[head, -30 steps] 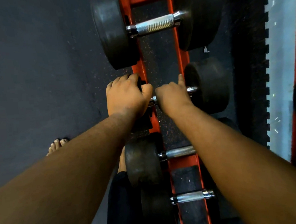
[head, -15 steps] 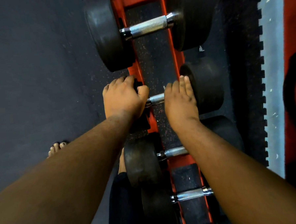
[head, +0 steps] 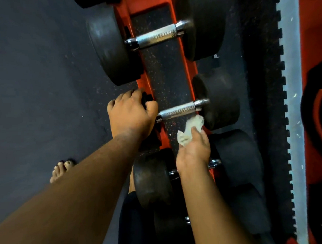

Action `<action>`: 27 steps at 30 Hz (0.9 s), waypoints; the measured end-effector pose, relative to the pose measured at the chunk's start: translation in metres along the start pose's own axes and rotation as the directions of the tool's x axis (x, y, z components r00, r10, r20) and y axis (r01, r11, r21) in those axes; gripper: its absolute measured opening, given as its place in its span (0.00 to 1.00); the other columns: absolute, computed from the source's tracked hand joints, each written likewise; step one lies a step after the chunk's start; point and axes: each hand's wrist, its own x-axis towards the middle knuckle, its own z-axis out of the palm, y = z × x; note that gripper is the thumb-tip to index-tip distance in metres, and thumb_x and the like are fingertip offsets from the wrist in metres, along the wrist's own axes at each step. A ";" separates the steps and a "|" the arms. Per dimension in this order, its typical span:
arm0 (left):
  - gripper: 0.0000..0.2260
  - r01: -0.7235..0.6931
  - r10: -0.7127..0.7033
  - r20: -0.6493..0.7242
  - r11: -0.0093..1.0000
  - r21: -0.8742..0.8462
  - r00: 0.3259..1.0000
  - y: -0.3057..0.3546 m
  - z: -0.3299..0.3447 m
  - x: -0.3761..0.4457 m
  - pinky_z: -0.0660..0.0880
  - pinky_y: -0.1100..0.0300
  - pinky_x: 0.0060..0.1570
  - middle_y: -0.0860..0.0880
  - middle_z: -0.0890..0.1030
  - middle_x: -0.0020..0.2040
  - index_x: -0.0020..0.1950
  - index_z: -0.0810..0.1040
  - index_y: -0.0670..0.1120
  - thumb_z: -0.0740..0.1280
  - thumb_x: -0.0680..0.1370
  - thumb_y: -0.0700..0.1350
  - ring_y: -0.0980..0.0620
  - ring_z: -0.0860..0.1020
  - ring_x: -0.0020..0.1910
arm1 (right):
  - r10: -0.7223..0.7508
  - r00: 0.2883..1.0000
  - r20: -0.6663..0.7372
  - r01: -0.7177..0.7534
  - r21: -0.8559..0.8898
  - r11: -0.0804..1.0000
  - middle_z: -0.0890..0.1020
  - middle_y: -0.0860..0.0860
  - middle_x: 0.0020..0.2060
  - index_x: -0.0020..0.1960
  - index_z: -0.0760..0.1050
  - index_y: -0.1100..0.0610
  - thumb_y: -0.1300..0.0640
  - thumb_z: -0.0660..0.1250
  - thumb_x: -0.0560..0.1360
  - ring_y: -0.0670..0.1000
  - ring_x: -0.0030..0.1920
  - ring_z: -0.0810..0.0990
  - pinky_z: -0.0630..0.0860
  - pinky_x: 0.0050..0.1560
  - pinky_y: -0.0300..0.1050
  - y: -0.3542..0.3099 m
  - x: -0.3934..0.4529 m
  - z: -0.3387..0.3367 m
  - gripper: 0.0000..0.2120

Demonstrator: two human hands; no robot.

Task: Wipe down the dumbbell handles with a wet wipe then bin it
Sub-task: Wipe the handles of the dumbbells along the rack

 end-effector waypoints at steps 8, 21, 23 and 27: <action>0.23 0.009 -0.009 0.003 1.000 0.001 1.000 0.000 0.002 0.001 0.70 0.46 0.62 0.47 0.83 0.56 0.61 0.81 0.51 0.55 0.74 0.56 0.43 0.78 0.58 | 0.121 0.957 0.264 -0.190 0.256 0.948 0.84 0.48 0.38 0.45 0.79 0.55 0.55 0.69 0.78 0.47 0.42 0.83 0.75 0.61 0.47 -0.037 0.020 0.064 0.04; 0.26 0.012 -0.012 0.001 1.000 -0.007 1.000 -0.001 0.002 0.002 0.70 0.46 0.63 0.47 0.83 0.59 0.65 0.81 0.51 0.53 0.73 0.57 0.44 0.78 0.60 | 0.132 0.952 0.277 -0.149 0.042 0.988 0.82 0.45 0.32 0.34 0.79 0.53 0.55 0.69 0.78 0.44 0.38 0.80 0.75 0.46 0.45 -0.033 0.030 0.069 0.14; 0.27 0.013 -0.013 0.003 1.000 -0.005 1.000 -0.001 0.002 0.002 0.70 0.45 0.64 0.47 0.83 0.59 0.65 0.81 0.51 0.53 0.73 0.57 0.44 0.78 0.60 | 0.105 0.945 0.309 -0.128 0.054 0.990 0.84 0.47 0.37 0.35 0.83 0.54 0.53 0.68 0.78 0.46 0.43 0.81 0.76 0.54 0.48 -0.027 0.032 0.063 0.14; 0.27 0.022 -0.022 0.012 1.000 -0.002 1.000 0.000 0.001 0.002 0.69 0.46 0.64 0.47 0.83 0.59 0.66 0.80 0.52 0.53 0.73 0.58 0.44 0.77 0.60 | 0.139 0.964 0.225 -0.186 0.206 0.961 0.84 0.56 0.50 0.58 0.81 0.61 0.55 0.73 0.74 0.54 0.51 0.82 0.77 0.60 0.52 -0.022 0.012 0.059 0.15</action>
